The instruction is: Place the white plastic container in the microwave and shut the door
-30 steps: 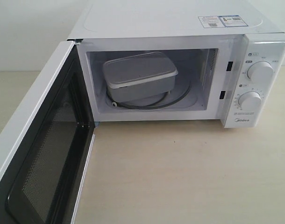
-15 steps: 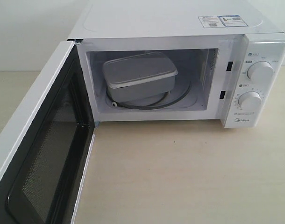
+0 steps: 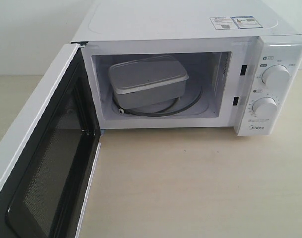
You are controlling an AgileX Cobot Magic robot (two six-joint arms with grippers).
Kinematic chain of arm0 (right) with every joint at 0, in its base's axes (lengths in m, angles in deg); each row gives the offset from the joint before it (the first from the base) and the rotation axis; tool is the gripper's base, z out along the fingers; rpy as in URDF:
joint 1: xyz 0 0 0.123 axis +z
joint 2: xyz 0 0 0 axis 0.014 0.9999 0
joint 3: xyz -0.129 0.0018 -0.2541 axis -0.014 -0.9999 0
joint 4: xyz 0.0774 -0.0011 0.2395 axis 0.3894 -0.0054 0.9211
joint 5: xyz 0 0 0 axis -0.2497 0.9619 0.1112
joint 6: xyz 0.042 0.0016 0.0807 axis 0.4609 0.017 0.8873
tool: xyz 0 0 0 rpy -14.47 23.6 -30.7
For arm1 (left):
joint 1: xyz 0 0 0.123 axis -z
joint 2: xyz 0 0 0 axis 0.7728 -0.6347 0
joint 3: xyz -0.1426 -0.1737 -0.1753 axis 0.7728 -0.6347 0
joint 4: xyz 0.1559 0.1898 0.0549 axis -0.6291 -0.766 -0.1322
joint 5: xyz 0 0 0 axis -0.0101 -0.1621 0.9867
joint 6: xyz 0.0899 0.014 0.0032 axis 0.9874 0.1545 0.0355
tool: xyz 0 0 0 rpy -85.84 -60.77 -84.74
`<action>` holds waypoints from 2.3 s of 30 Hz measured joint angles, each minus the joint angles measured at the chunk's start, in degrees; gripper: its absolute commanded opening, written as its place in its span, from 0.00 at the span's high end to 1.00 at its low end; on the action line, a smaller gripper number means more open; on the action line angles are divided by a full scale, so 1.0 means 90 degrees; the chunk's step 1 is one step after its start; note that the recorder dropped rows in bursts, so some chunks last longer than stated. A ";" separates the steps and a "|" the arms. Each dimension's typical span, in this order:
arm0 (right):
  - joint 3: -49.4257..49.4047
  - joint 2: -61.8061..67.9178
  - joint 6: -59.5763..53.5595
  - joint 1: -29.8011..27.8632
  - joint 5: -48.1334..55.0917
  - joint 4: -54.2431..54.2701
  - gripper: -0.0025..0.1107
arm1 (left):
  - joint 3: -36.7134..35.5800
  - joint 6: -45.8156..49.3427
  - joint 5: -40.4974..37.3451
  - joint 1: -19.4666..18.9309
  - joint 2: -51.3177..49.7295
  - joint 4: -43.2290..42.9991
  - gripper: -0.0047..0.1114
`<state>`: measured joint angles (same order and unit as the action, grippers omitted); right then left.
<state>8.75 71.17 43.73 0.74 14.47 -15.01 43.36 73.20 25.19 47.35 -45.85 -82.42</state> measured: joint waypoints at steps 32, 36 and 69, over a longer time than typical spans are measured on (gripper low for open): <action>0.0000 0.0000 0.0765 0.0006 0.0210 -0.0462 0.98 | 0.0000 0.0000 0.0000 0.0000 0.0000 0.0000 0.93; 0.0000 0.0000 0.0765 0.0006 0.0210 -0.0462 0.98 | 0.0000 0.0000 0.0000 0.0000 0.0000 0.0000 0.93; 0.0000 0.0000 0.0780 0.0006 0.0210 -0.0462 0.98 | 0.2326 -0.1013 -0.1669 0.0000 0.0014 0.0291 0.93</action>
<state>8.75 71.17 50.75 0.80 16.36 -19.17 64.29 64.08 10.17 47.35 -45.72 -79.80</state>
